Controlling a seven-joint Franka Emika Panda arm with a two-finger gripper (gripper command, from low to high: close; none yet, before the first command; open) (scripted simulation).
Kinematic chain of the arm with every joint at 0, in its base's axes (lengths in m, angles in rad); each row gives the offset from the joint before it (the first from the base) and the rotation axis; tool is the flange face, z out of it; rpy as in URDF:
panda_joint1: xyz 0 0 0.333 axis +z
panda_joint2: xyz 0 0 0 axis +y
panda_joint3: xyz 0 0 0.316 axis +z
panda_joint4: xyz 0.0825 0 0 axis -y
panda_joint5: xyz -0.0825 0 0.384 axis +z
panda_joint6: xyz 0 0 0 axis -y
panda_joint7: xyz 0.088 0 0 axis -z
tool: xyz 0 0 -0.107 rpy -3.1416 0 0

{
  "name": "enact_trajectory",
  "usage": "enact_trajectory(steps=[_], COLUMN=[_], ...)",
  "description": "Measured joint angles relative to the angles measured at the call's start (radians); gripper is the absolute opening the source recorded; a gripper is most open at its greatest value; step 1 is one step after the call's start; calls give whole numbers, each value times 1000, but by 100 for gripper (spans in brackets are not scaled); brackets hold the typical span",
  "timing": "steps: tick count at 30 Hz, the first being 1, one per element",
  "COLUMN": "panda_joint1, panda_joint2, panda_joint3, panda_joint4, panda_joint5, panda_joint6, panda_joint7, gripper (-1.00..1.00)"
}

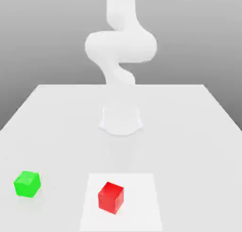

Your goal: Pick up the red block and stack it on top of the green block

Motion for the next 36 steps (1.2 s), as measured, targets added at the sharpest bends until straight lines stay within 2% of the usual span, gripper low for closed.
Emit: enact_trajectory(steps=[11, 21, 27, 28, 36], panda_joint1=[-71, -95, -83, -80, -84], panda_joint2=[405, 767, 984, 1006, 980], panda_joint3=[42, 40, 22, 18, 23], panda_joint4=[-163, -308, -293, -290, -294], panda_joint5=[-12, -16, -39, -42, -40], panda_joint6=[204, 387, 560, 578, 557], panda_joint7=[187, 349, 381, 383, 382], gripper=[0, 0, 0, -100, -100])
